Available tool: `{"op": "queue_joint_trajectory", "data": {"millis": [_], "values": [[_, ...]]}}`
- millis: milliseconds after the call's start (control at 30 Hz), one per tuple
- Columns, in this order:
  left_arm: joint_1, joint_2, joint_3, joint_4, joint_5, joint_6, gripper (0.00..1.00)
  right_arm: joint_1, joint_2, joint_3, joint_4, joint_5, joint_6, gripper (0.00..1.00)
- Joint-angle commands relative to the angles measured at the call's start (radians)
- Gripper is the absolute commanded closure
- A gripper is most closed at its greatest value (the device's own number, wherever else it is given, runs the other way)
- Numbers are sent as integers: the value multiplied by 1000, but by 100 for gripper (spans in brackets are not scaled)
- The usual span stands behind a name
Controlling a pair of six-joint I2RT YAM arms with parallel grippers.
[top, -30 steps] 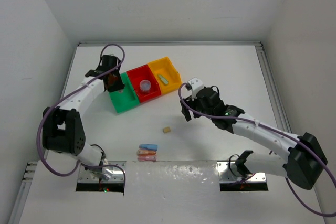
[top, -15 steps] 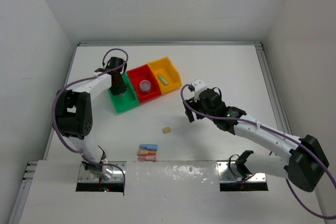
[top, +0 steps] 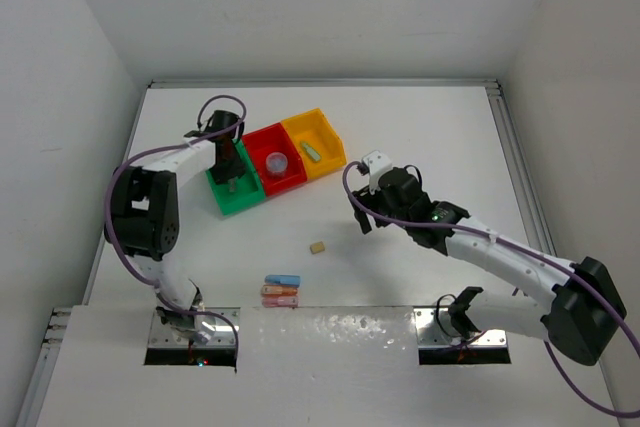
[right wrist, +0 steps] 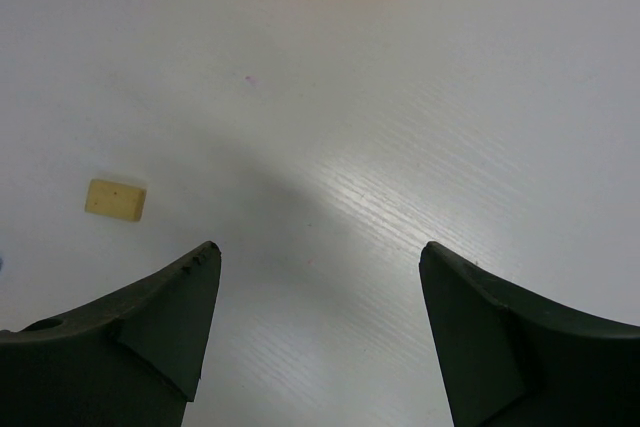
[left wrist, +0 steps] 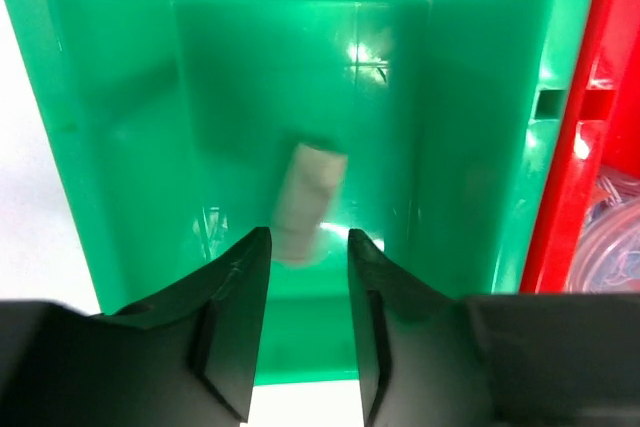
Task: Sort the stationery into containers
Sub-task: Place the stationery in the storage box, then pick up the stationery from the center of the board.
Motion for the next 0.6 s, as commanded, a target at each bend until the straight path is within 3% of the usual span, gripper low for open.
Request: {"op": "queue_joint_trajectory", "data": {"millis": [0, 367, 467, 567], "values": [[-3, 6, 40, 19, 5, -14, 64, 3, 2, 58, 1, 10, -30, 21], [-38, -59, 303, -137, -9, 34, 62, 3, -32, 65, -12, -74, -56, 18], [-83, -128, 317, -122, -23, 136, 62, -13, -40, 58, -24, -111, -55, 17], [-161, -222, 231, -6, 79, 384, 62, -58, -44, 42, -28, -174, -28, 14]]}}
